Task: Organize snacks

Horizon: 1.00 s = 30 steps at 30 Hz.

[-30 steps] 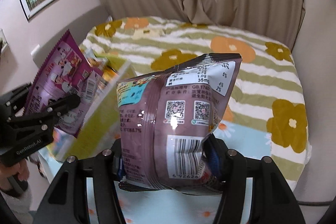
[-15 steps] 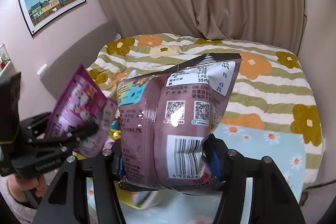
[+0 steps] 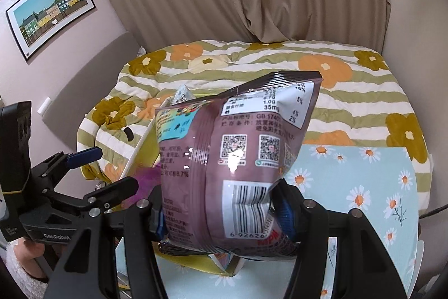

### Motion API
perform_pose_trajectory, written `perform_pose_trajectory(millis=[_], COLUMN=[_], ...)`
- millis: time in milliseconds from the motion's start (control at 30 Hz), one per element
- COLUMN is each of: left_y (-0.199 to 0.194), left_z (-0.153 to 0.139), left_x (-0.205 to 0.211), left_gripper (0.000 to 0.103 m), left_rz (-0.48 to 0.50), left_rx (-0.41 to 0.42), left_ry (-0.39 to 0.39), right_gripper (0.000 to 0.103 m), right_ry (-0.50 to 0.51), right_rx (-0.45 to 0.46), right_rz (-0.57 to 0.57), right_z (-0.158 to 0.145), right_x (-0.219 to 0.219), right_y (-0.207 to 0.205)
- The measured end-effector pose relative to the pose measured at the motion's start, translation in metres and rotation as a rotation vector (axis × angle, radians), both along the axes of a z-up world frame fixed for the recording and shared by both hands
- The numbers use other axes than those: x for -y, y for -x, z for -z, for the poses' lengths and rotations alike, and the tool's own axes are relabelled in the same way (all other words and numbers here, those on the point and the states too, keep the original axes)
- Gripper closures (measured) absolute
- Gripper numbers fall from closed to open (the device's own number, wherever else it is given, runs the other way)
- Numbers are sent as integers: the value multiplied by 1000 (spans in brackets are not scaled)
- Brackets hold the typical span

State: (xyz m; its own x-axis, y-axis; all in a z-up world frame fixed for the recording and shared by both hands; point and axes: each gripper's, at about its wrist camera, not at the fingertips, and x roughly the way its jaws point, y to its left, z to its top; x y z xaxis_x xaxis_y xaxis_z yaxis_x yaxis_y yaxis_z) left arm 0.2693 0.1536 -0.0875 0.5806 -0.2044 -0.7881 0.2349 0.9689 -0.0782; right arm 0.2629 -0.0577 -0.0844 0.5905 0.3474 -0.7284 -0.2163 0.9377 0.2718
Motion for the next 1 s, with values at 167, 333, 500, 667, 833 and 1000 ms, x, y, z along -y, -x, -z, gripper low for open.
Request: perform_pose_trajectory(millis=[167,333,500,667,833,1000], left_y=[9,11,14,11,4,4], left_z=[0,0,-2,6,22,28], left_x=[-3,-9,-22,-40,-50,-52], left_gripper=[1,1,1,1,1,1], left_rz=[-27,-58,-93,-122,-117,-110], left_rx=[-4,-7,-10,-33,-51,-50], left_ry=[2,-27,-29,-27,-44,-59], right_gripper=[47,47,46,45,11,11], right_ry=[0,8,48,51,62,71], right_rx=[-10,-13,-2,-54,-124,-72], right_rz=[-16,-52,-103,-130,-94,-24], right_z=[1,-5,-17,-9,16,14], right_x=[-4,-11,-30,-52,-65,-63], right_y=[-5,-14,-37,-68,-88,-80])
